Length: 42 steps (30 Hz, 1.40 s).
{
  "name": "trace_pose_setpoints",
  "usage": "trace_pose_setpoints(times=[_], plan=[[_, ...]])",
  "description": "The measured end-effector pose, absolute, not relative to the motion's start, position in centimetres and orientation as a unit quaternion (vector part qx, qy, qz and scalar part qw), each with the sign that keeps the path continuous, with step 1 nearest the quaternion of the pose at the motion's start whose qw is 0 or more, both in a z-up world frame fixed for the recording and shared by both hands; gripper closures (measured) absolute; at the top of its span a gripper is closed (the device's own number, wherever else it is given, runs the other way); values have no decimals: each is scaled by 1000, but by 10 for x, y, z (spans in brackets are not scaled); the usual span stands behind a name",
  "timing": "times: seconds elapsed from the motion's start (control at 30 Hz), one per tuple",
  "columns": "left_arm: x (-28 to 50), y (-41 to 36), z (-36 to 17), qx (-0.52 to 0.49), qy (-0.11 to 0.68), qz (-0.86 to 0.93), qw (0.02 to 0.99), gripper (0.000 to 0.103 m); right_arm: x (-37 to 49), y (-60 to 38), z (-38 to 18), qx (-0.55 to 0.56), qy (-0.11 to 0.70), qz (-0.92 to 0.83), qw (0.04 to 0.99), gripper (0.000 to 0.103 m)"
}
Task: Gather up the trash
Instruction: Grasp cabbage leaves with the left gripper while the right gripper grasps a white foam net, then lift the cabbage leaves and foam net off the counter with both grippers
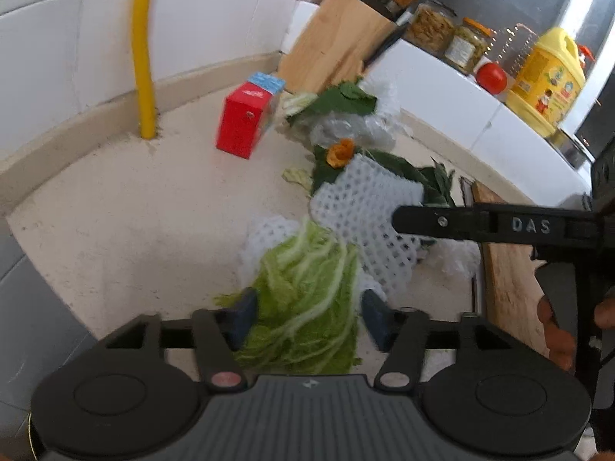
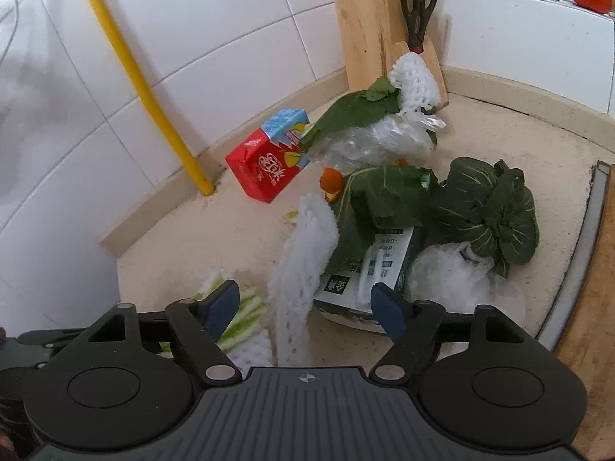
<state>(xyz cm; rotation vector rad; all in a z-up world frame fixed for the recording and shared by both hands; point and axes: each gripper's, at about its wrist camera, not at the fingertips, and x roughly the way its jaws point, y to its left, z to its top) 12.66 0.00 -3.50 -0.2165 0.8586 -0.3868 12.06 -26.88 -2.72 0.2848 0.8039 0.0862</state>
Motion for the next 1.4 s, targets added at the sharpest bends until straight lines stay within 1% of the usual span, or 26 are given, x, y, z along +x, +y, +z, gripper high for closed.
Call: trace_pose_setpoints(times=[0.03,0.3,0.37,0.43,0.47,0.5,0.53,0.57,0.6,0.63,0.7,0.9,1.0,1.07,1.13,1.2,1.27,1.3,1.33,1.37,1.4], plan=[[127,1,-36,-105,411,-180,887,40,120,-268,-27,136,389,44,910,22],[122,-19,-41,-41,406,-185,894,41,115,-249,-14,76,369,48,925,22],[125,-23,-44,-36,411,-186,892,48,122,-249,-19,78,382,51,920,23],[127,-25,-46,-38,419,-185,888,61,131,-250,-27,91,399,55,911,32],[127,-25,-47,-41,420,-186,887,65,135,-250,-32,100,405,59,907,47],[125,-25,-46,-42,418,-189,888,73,138,-249,-34,105,407,61,905,70],[123,-25,-44,-42,415,-190,889,79,141,-248,-35,105,410,65,903,82],[122,-24,-42,-45,413,-192,889,82,141,-247,-35,109,410,70,903,90],[121,-22,-41,-51,413,-195,888,89,141,-247,-34,114,409,73,903,93],[121,-19,-39,-62,413,-200,886,92,139,-248,-31,118,406,79,903,94],[121,-12,-34,-89,412,-208,883,93,134,-252,-23,127,396,88,905,96],[107,-1,-16,-138,392,-244,876,93,103,-271,16,149,363,94,915,96],[107,-6,-17,-127,389,-247,878,93,83,-278,28,136,361,87,919,96],[110,-12,-24,-117,404,-247,873,93,77,-282,24,132,373,76,915,96],[112,-20,-33,-104,419,-251,867,86,72,-286,12,131,390,63,909,96],[111,-26,-37,-86,425,-254,865,84,68,-289,-1,140,407,52,901,96],[112,-29,-38,-76,426,-257,864,73,65,-292,-11,150,415,43,897,95],[113,-31,-38,-73,424,-256,866,61,64,-293,-15,153,422,41,893,92],[114,-32,-37,-67,421,-254,868,54,64,-295,-20,164,425,39,890,87],[116,-33,-37,-60,417,-250,872,51,63,-298,-24,175,422,30,889,79],[118,-35,-36,-51,413,-247,875,46,62,-300,-27,176,423,23,889,67]])
